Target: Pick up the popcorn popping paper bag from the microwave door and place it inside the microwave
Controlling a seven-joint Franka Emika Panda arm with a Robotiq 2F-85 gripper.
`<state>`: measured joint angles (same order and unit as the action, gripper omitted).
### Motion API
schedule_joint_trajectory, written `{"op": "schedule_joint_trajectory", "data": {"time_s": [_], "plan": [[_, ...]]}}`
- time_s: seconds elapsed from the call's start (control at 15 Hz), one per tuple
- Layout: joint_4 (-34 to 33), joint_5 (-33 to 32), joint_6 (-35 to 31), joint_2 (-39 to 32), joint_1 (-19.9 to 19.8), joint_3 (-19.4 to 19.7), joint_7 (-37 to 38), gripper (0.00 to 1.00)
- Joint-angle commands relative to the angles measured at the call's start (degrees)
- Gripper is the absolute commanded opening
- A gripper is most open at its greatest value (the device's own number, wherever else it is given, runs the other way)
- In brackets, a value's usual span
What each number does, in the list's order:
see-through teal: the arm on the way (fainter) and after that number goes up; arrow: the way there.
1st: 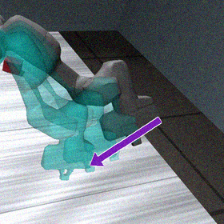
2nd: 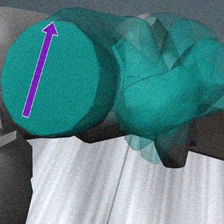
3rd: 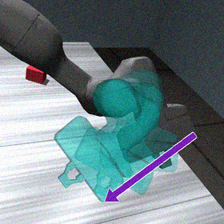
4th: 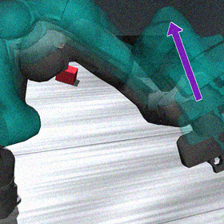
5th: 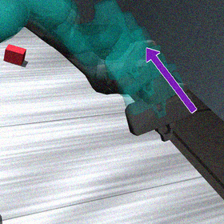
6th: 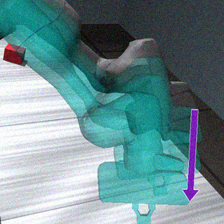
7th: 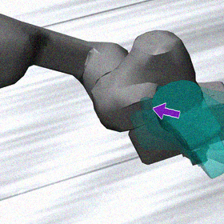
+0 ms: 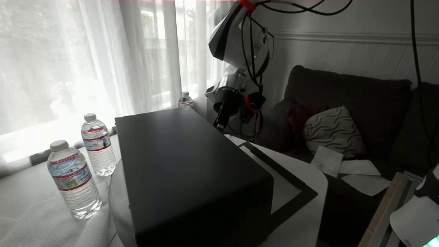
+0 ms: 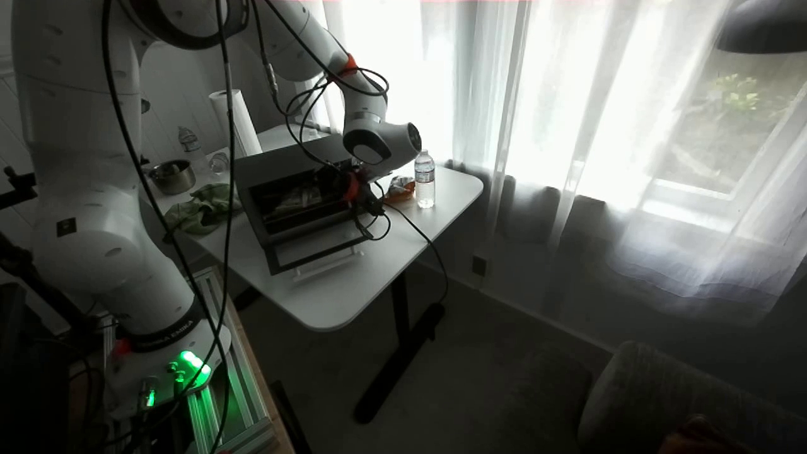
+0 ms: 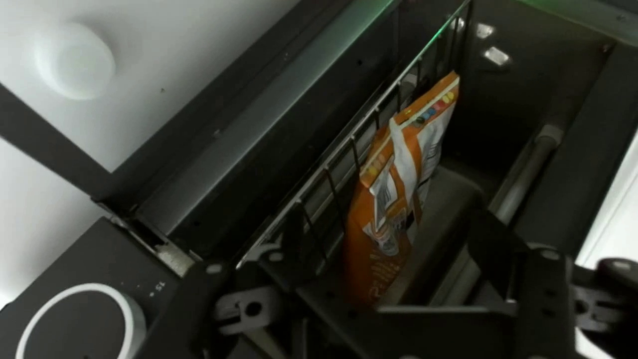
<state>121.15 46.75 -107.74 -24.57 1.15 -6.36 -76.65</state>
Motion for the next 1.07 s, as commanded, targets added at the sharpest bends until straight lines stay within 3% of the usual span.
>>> {"op": "schedule_joint_trajectory", "data": {"time_s": [0.0,0.4,1.0], "plan": [[5.07,-5.00,-3.59,6.62,0.93,1.45,4.10,1.00],[11.24,-15.94,-5.24,18.90,0.16,3.04,14.82,1.00],[17.21,-30.29,-2.34,38.83,1.49,2.88,33.26,1.00]]}}
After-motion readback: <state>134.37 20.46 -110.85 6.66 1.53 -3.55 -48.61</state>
